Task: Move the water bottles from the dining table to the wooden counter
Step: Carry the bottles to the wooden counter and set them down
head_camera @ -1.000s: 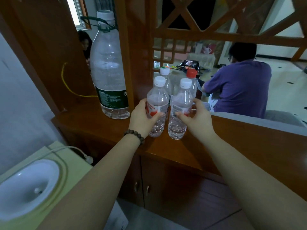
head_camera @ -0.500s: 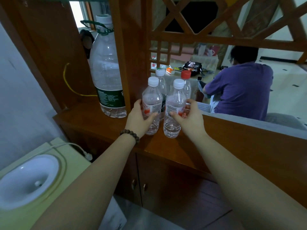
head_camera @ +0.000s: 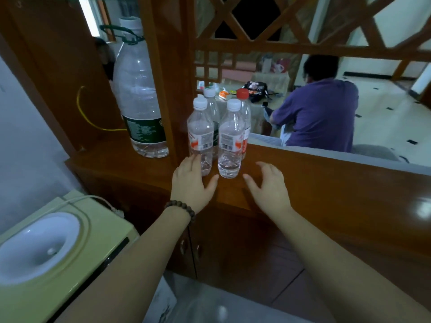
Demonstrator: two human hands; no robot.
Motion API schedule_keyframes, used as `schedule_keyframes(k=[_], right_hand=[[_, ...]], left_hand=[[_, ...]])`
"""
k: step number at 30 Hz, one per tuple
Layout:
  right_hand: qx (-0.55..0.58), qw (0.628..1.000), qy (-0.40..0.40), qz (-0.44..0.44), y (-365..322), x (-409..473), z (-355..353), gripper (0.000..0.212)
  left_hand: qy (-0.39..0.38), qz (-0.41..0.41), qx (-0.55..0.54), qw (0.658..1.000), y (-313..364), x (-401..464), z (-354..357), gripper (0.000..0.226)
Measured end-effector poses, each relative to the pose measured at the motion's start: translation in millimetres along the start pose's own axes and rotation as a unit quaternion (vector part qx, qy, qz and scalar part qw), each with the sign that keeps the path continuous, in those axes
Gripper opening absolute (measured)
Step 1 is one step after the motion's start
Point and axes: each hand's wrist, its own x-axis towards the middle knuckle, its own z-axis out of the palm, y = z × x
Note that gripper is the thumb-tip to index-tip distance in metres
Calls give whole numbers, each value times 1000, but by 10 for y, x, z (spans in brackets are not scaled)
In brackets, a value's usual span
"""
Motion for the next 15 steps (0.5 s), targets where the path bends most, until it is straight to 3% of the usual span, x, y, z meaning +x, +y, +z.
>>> schedule_keyframes(k=[7,15], right_hand=[[-72,993,36,91,206,-728,-116,58],[-157,956,109,221,505,-1959,-319,56]], left_hand=[[-84,122,12,989,351,-304,180,71],[-181,276,-16,944,767,-1058,322,70]])
